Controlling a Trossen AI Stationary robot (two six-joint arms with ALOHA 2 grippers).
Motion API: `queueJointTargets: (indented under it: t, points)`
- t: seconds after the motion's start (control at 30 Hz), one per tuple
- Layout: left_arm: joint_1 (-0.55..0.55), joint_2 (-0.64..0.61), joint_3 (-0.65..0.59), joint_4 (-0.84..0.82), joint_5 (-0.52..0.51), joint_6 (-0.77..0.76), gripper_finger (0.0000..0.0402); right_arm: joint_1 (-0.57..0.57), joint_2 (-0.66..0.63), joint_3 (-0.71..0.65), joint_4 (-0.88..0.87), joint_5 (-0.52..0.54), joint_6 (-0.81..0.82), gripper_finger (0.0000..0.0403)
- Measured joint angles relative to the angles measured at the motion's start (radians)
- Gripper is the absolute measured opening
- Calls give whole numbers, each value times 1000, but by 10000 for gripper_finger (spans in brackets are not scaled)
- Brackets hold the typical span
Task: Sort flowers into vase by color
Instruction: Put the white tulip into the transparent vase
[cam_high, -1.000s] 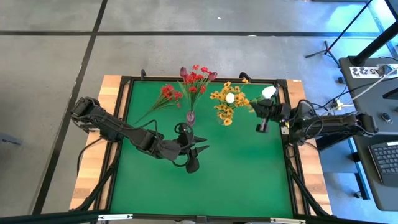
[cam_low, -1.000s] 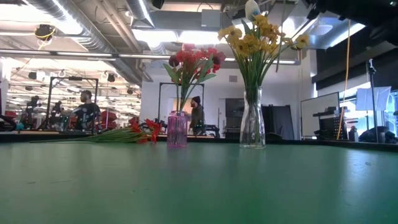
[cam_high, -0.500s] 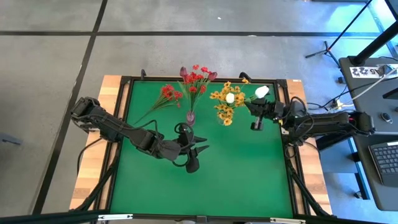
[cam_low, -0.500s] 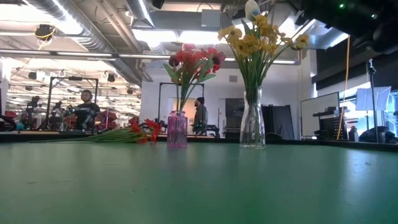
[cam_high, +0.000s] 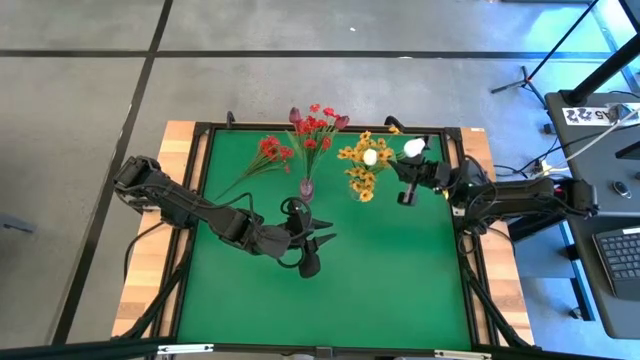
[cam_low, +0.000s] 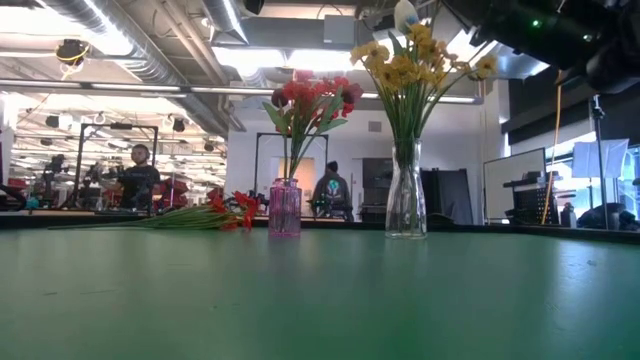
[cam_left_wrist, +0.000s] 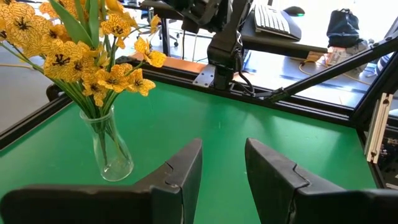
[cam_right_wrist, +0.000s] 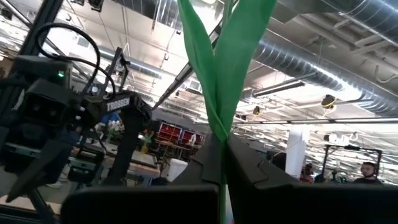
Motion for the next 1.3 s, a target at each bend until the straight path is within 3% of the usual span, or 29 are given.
queueJointTargets:
  t: [0.6, 0.9, 1.3]
  points:
    - [0, 0, 0, 0, 0, 1, 118, -13, 142, 1, -2, -52, 8, 5]
    - [0, 0, 0, -10, 0, 1, 118, -12, 146, 0, -226, -34, 39, 5]
    - [0, 0, 0, -11, 0, 1, 118, -12, 143, 2, -345, -35, 83, 5]
